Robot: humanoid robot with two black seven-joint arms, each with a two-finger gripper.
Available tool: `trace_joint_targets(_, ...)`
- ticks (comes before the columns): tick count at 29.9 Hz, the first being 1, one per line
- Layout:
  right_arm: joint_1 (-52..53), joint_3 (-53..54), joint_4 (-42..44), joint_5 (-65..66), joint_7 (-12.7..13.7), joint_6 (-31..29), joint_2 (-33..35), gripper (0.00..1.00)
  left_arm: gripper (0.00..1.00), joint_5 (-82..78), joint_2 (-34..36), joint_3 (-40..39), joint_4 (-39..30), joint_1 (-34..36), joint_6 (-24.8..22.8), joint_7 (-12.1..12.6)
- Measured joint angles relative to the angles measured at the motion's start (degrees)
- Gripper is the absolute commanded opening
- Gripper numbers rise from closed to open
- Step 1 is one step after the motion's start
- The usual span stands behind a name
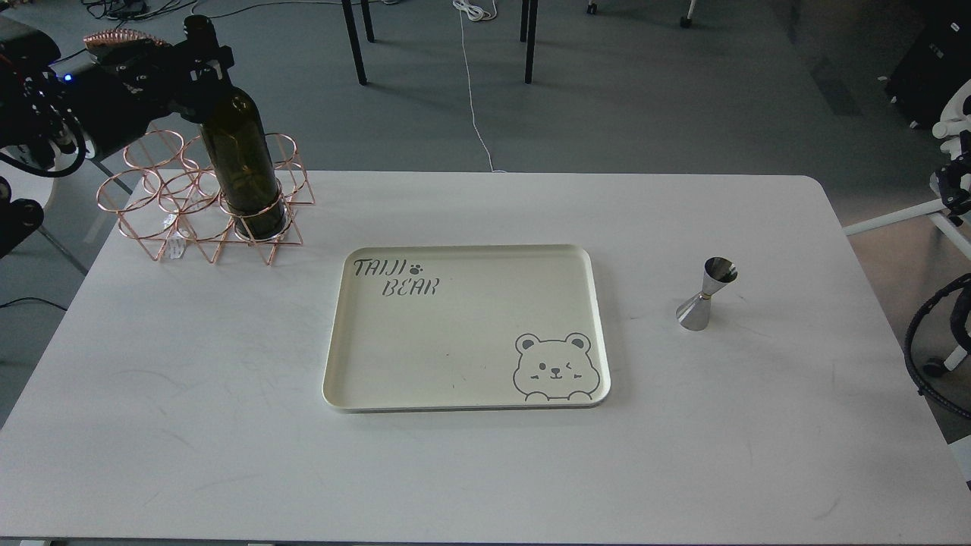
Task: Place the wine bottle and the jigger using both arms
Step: 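Lower the bottle into a slot of the copper rack, then open the left gripper and withdraw it from the bottle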
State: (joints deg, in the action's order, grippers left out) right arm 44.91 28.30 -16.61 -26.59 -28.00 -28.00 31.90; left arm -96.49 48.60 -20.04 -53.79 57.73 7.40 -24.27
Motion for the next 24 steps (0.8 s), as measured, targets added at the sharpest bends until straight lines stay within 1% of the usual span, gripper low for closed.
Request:
trace_joint_targets(2,0.00,0.00,0.00,0.01,0.00,0.00,0.00,0.97,0.66,0.00,0.00,0.00,0.01,-0.06,-0.01,0.03)
trace_joint_targets(6,-0.01,0.00,0.00,0.03,0.00,0.00,-0.02,0.97,0.69,0.00,0.00,0.00,0.00,-0.07,-0.02,0.08)
trace_joint_targets(8,-0.07,0.00,0.00,0.04,0.00,0.00,-0.02,0.97,0.74,0.00,0.00,0.00,0.00,-0.07,-0.02,0.09)
trace_joint_targets(10,-0.08,0.00,0.00,0.04,0.00,0.00,-0.02,0.97,0.86,0.12,0.00,-0.01,0.00,-0.06,-0.02,0.08)
trace_joint_targets(11,-0.10,0.00,0.00,0.03,0.00,0.00,-0.02,0.97,0.90,0.35,0.00,-0.17,0.00,-0.06,-0.02,0.08)
trace_joint_targets(13,-0.16,0.00,0.00,0.02,0.00,0.00,-0.02,0.97,0.93,2.29,0.02,-0.74,0.00,0.00,0.01,0.05)
trace_joint_targets(16,-0.17,0.07,0.01,0.02,0.00,0.00,-0.01,0.97,0.98,10.51,0.45,-1.01,-0.01,0.48,0.09,-0.15)
trace_joint_targets(24,0.41,0.11,0.07,0.02,0.00,0.00,-0.04,0.99,0.98,38.98,2.23,-1.29,0.62,0.79,-0.16,-0.16)
